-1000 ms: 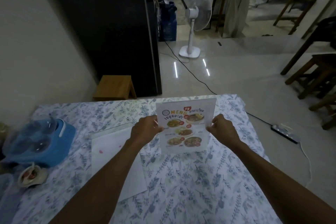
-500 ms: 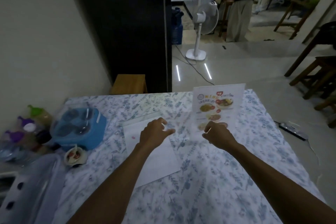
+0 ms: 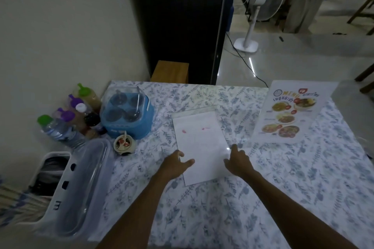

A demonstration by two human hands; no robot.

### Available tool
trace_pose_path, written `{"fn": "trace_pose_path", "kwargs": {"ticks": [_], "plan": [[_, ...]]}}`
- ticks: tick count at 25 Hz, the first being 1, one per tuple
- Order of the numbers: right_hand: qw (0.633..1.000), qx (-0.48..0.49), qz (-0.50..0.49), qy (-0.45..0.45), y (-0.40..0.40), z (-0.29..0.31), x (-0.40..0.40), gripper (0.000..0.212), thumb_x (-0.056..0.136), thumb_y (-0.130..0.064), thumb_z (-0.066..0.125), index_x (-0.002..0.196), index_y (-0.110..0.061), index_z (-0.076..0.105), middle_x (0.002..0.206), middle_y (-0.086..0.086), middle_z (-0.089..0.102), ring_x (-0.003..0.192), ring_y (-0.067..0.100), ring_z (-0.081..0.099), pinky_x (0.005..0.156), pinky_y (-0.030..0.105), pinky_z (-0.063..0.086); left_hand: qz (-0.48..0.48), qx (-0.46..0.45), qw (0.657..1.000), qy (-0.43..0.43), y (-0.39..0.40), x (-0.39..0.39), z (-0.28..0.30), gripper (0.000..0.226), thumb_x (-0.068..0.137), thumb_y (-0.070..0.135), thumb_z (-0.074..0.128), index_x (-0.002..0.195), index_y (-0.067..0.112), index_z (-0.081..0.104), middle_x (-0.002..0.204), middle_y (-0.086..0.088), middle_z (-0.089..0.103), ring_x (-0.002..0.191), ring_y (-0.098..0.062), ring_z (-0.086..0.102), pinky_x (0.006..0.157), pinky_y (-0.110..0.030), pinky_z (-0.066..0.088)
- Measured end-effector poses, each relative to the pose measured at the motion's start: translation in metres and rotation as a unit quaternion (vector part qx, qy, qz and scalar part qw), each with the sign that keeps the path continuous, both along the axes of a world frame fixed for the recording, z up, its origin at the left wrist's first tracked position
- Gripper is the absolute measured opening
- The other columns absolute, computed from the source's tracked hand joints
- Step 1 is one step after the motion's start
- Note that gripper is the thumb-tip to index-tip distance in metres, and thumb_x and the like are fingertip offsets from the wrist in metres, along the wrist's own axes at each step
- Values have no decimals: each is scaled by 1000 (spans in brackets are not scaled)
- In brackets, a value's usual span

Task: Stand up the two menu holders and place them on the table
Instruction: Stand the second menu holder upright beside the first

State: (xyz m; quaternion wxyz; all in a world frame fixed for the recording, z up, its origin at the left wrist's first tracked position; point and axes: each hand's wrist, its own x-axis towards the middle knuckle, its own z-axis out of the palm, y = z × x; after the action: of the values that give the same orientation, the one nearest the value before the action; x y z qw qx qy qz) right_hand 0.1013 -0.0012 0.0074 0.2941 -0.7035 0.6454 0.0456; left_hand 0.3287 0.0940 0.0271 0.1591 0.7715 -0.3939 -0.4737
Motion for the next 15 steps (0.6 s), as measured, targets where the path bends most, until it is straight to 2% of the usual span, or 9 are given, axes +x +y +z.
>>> {"fn": "trace_pose_path", "kwargs": {"ticks": [3, 5, 8, 10, 12, 13, 15], "plan": [[999, -2, -13, 37, 15, -17, 2, 59, 93, -26, 57, 142, -5, 31, 127, 30, 47, 116, 50, 50, 100, 50, 42, 9, 14, 999, 40, 9, -13, -23, 72, 77, 63, 71, 134, 23, 54, 142, -9, 51, 123, -21, 55, 89, -24, 43], [1000, -1, -24, 16, 19, -17, 7, 54, 91, -24, 58, 138, -8, 36, 124, 28, 49, 114, 48, 51, 98, 47, 41, 43, -11, 998, 36, 9, -18, -32, 68, 73, 62, 73, 128, 25, 57, 136, -5, 54, 116, -20, 57, 88, -25, 46], [995, 31, -83, -51, 18, -9, 4, 48, 88, -18, 56, 135, -17, 44, 125, 22, 54, 113, 41, 55, 93, 39, 42, 72, -27, 996, 43, 12, -14, -34, 55, 84, 39, 75, 131, 19, 55, 119, -1, 54, 105, -18, 56, 84, -25, 47], [992, 18, -82, -92, 19, 1, -10, 42, 88, -8, 54, 127, -20, 59, 128, 16, 62, 112, 32, 61, 87, 32, 45, 89, -55, 994, 13, 19, -2, -35, 43, 90, 15, 67, 132, 13, 58, 121, -5, 62, 103, -22, 62, 81, -26, 53], [989, -3, -67, -134, 21, 11, -31, 42, 85, 6, 54, 112, -18, 75, 121, 10, 72, 92, 16, 68, 74, 21, 51, 120, -108, 987, 18, 31, 13, -33, 38, 91, -3, 56, 126, 7, 66, 116, -10, 71, 99, -26, 69, 78, -24, 58], [984, 6, -63, -166, 20, 18, -41, 43, 83, 12, 55, 107, -16, 78, 116, 9, 75, 79, 10, 69, 65, 16, 50, 125, -134, 983, 24, 37, 21, -30, 39, 90, -8, 53, 122, 9, 70, 113, -12, 74, 99, -27, 72, 79, -26, 60], [967, 51, -69, -240, 17, 37, -57, 43, 81, 16, 60, 104, -14, 80, 111, 10, 76, 77, 17, 74, 58, 16, 51, 107, -178, 977, 47, 46, 34, -19, 44, 90, -10, 56, 111, 23, 75, 109, -9, 77, 98, -26, 74, 85, -32, 60]]}}
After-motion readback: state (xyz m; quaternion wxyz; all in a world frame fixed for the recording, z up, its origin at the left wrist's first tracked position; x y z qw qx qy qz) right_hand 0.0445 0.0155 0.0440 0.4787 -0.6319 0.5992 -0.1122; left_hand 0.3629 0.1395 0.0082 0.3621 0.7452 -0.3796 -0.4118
